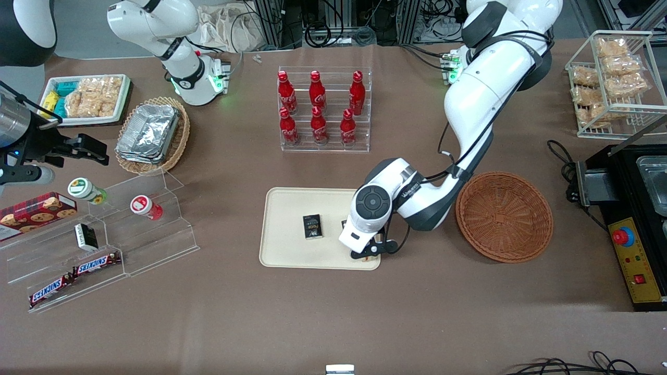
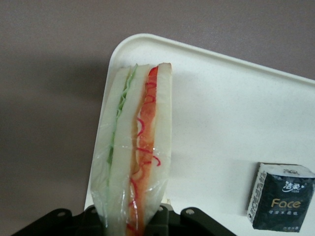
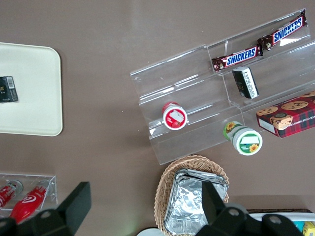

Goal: Place sandwich from basket to tray
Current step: 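Lower the sandwich onto the tray beside the black pack and release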

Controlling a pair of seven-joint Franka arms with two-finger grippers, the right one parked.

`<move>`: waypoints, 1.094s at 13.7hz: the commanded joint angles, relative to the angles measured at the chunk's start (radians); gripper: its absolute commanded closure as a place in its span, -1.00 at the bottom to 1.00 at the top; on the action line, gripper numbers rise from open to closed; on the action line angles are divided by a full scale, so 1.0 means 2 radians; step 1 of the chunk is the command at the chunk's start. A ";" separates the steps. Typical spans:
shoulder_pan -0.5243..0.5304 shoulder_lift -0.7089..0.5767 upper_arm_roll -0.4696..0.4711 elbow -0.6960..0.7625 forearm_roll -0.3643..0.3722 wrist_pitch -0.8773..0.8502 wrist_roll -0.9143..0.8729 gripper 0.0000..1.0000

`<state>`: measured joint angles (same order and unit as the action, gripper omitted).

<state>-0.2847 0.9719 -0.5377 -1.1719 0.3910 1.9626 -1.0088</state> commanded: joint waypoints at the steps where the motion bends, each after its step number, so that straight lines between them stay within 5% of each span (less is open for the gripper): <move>1: -0.004 0.007 -0.003 0.021 0.012 -0.006 -0.011 -0.15; 2: -0.004 0.007 -0.003 0.020 0.012 -0.003 -0.011 -0.34; 3: -0.009 0.007 -0.003 0.020 0.012 -0.003 -0.011 -0.87; 4: -0.013 0.007 -0.002 0.020 0.013 -0.003 -0.011 -1.00; 9: 0.000 -0.019 -0.002 0.020 0.012 -0.024 -0.012 -1.00; 15: 0.076 -0.120 -0.007 0.018 0.005 -0.167 0.003 -1.00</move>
<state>-0.1938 0.8058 -0.5404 -1.1034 0.4026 1.6748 -1.0103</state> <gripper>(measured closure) 0.000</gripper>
